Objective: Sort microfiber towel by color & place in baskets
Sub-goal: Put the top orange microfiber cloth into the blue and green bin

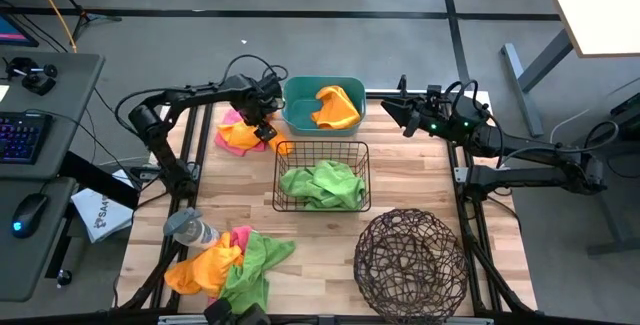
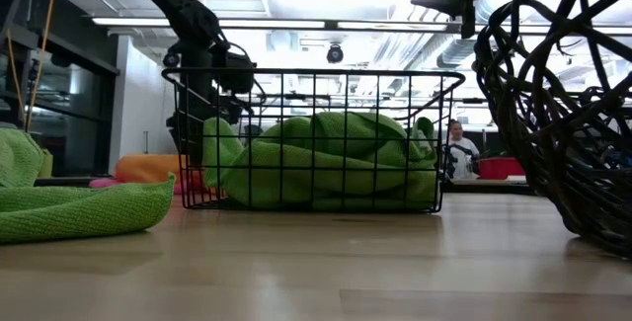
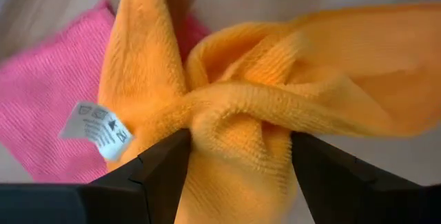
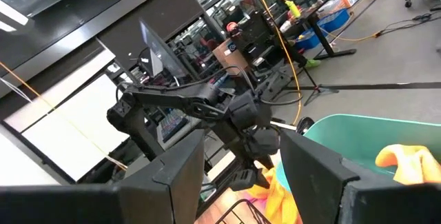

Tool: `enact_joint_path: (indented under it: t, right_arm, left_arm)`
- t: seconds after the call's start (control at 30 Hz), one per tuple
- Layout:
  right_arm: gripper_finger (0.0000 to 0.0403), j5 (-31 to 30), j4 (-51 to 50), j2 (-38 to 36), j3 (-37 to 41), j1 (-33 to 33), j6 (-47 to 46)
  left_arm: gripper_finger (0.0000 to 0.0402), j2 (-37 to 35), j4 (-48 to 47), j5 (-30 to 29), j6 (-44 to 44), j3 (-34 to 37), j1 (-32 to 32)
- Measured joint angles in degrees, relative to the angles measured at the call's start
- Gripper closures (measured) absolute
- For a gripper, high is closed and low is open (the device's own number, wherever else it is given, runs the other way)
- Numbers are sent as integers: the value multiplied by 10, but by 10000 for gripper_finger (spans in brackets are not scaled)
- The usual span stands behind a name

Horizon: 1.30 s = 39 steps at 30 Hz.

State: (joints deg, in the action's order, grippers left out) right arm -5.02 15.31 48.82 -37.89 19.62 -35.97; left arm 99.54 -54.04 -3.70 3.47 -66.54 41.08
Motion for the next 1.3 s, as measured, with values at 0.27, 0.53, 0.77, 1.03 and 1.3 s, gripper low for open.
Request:
enact_joint_path:
  t: [0.27, 0.53, 0.77, 1.03, 1.3]
  right_arm:
    - [219, 0, 0, -1, 0, 0, 0]
    - [219, 18, 53, -21, 0, 0, 10]
    - [219, 20, 64, -67, 0, 3, 69]
    - [219, 20, 63, -84, 0, 4, 84]
    - [219, 20, 62, -84, 0, 4, 90]
  left_arm:
    - [382, -69, 25, -40, 26, 0, -16]
    - [400, -289, 69, -74, -23, -39, -29]
    - [401, -329, 284, -103, -70, -84, -105]
    - [401, -220, 589, -89, -94, -83, -154]
    - [401, -135, 851, -100, -95, -88, -139]
